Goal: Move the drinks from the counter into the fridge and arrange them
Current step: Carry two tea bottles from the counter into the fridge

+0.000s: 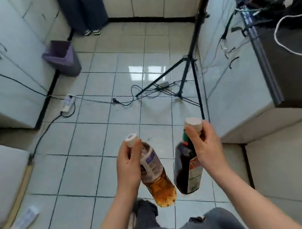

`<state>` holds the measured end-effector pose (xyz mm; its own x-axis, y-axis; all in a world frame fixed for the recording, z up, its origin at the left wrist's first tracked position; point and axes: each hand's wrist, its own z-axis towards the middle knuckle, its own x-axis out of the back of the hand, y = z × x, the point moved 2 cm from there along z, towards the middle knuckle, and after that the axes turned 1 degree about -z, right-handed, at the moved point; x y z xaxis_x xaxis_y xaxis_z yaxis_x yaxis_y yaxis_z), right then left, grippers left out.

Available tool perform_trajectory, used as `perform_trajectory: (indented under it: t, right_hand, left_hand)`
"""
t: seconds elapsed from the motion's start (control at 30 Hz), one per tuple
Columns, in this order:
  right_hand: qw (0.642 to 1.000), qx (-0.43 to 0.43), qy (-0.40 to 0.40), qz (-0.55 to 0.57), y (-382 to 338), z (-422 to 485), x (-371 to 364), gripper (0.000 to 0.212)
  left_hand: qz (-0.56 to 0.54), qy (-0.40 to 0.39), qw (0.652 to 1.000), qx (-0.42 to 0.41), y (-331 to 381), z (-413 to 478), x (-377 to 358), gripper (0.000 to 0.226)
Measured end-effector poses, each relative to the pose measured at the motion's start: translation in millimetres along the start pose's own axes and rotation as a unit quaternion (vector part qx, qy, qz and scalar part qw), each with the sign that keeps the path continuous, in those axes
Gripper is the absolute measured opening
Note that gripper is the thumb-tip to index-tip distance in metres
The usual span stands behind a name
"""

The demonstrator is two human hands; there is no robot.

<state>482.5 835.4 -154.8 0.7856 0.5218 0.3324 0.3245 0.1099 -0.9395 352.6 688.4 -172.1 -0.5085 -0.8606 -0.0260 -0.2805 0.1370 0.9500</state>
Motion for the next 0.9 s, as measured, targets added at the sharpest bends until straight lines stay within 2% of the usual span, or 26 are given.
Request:
perform_trajectory:
  t: [0.07,0.23,0.37,0.47,0.7,0.9]
  right_hand:
    - [1.0,0.015,-0.008,0.002,-23,10,-53,0.029]
    - [0.996,0.063,-0.052,0.026,-81,22,-175,0.02]
    - [0.986,0.091,-0.136,0.032,-119,22,-261,0.024]
    - [0.97,0.113,-0.214,0.018,-142,22,-332,0.018]
    - [0.904,0.15,-0.4,-0.003,-184,15,-511,0.013]
    - [0.822,0.202,-0.532,0.012,-250,13,-668,0.011]
  left_hand:
    - [-0.004,0.032,0.999,-0.012,14,22,55,0.033]
    - [0.012,0.108,0.993,-0.037,42,59,175,0.02]
    - [-0.003,0.19,0.98,-0.06,57,67,255,0.017]
    - [-0.051,0.267,0.961,-0.055,56,67,314,0.028]
    - [-0.101,0.453,0.885,-0.022,40,70,438,0.025]
    - [-0.118,0.562,0.819,-0.011,74,100,537,0.029]
